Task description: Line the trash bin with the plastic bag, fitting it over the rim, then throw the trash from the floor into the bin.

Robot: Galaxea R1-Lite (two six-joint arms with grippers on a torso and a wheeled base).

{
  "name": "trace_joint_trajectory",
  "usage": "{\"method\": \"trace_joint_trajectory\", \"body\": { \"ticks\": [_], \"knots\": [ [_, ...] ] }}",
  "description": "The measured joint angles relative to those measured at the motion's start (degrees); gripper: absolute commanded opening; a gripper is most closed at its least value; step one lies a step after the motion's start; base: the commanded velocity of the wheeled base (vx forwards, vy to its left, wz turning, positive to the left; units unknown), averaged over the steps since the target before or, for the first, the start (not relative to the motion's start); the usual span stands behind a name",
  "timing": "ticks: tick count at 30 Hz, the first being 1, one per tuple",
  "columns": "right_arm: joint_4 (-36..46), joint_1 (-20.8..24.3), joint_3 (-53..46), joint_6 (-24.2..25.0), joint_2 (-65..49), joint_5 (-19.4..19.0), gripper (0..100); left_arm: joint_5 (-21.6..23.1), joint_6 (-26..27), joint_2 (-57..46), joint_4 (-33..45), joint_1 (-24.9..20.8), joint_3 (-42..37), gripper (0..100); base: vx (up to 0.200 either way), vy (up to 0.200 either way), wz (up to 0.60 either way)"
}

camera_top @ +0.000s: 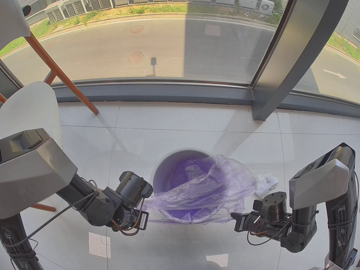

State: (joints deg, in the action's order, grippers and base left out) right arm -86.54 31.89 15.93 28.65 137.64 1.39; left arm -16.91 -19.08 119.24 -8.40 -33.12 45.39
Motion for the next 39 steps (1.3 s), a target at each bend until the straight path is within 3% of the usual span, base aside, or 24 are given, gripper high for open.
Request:
{"method": "trace_joint_trajectory", "body": {
  "ticks": [3,4,13,14,23,32,39],
  "knots": [
    [-0.04,-0.63,1.21,-0.05,0.39,0.02,0,-0.71,-0.05,0.59,-0.11,1.04,1.28,0,0.000,0.000,0.00],
    [-0.04,-0.83,1.45,-0.05,0.45,0.00,100,-0.83,-0.10,0.77,-0.13,1.38,1.72,0,0.000,0.000,0.00],
    [-0.06,-1.44,2.01,0.20,0.41,0.50,100,-1.32,-0.24,1.77,-6.42,3.02,4.04,0,0.000,0.000,0.00],
    [-0.04,-1.46,1.73,0.22,0.15,0.55,100,-1.29,-0.27,1.79,-7.34,3.02,4.06,100,0.000,0.000,0.00],
    [0.00,0.11,-3.90,0.22,-4.64,0.50,100,-0.71,-0.87,0.20,-8.24,2.56,1.02,100,0.000,0.000,0.00],
    [-0.96,2.04,-8.61,0.44,-10.39,-0.17,100,3.54,-0.18,-9.25,-8.33,0.71,-9.31,100,0.000,0.000,0.00],
    [-2.35,3.74,-10.20,0.55,-13.91,-0.06,100,4.16,7.16,-17.29,-8.68,-0.69,-14.69,100,0.000,0.000,0.00]
  ]
}}
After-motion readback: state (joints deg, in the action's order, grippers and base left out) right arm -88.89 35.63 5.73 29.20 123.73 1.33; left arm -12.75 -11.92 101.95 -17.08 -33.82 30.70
